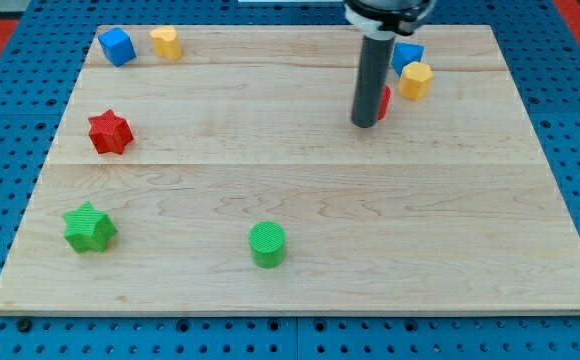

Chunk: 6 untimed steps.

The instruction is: Move the arm to the bottom center of the board

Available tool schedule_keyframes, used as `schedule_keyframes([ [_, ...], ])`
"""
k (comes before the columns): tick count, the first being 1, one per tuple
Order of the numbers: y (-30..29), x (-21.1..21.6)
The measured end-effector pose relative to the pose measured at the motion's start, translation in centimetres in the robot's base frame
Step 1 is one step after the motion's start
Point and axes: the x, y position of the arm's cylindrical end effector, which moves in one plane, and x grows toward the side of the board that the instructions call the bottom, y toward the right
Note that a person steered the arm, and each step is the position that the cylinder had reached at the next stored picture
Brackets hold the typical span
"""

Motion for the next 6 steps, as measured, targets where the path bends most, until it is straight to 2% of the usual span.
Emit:
schedule_keyframes([
  [1,-0.9,-0.7],
  [3,2.6,-5.0],
  [4,1.6,-1.0],
  [6,-1.2,15.1],
])
